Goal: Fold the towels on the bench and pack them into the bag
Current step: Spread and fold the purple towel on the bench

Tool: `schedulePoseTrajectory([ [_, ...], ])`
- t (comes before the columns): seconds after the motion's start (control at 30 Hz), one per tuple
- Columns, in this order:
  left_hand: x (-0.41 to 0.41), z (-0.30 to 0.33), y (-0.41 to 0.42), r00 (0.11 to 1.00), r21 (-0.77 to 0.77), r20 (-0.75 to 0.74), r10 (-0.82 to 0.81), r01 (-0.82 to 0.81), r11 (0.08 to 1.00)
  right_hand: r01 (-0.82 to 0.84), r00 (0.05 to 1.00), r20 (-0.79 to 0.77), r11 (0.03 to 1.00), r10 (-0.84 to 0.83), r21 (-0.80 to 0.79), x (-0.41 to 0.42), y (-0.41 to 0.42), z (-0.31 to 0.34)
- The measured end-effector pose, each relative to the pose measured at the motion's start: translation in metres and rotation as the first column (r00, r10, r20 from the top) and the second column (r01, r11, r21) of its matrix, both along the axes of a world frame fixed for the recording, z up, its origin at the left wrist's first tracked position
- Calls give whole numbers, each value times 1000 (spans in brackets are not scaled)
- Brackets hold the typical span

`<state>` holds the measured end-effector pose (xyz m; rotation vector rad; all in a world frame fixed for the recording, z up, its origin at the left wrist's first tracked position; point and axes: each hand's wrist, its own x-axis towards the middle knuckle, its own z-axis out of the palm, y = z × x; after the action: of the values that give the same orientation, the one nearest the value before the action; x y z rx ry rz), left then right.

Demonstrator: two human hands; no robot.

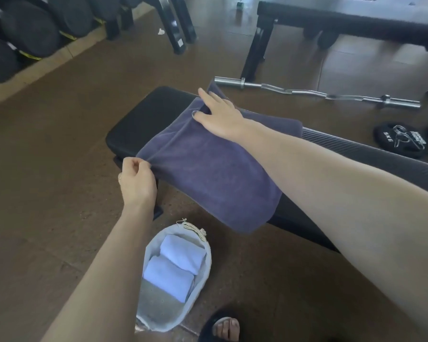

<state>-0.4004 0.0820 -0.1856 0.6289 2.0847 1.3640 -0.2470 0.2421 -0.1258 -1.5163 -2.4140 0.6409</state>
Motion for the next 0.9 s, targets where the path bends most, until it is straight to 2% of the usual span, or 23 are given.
schedulePoseTrajectory([
  [0.07,1,0,0,990,20,139,40,-43,999,-27,997,75,1000,26,12,2,-6,-2],
  [0.13,9,-1,-4,922,-41,385,27,-12,999,9,996,91,999,-13,50,15,-11,-7],
  [0.2,24,-3,-10,792,-67,605,-82,153,986,121,989,72,989,-127,79,42,-15,-13],
  [0.27,42,-2,-19,667,-25,713,-216,333,943,287,951,90,954,-295,85,79,-22,-19],
  [0.33,57,0,-26,639,-31,710,-296,448,894,445,887,101,893,-450,68,117,-31,-22],
  [0.4,70,2,-32,614,-53,709,-348,538,842,537,841,68,844,-537,22,146,-40,-25],
  [0.5,89,6,-43,551,-63,738,-389,631,773,502,863,-37,863,-504,-57,170,-48,-28],
  [0.63,110,12,-53,510,-18,790,-340,573,819,421,861,-219,884,-460,-203,177,-45,-18],
  [0.77,126,14,-62,471,19,823,-318,537,843,375,857,-248,876,-453,-303,176,-29,-14],
  [0.9,138,19,-67,469,3,820,-328,570,822,420,839,-250,867,-483,-268,179,-21,-21],
])
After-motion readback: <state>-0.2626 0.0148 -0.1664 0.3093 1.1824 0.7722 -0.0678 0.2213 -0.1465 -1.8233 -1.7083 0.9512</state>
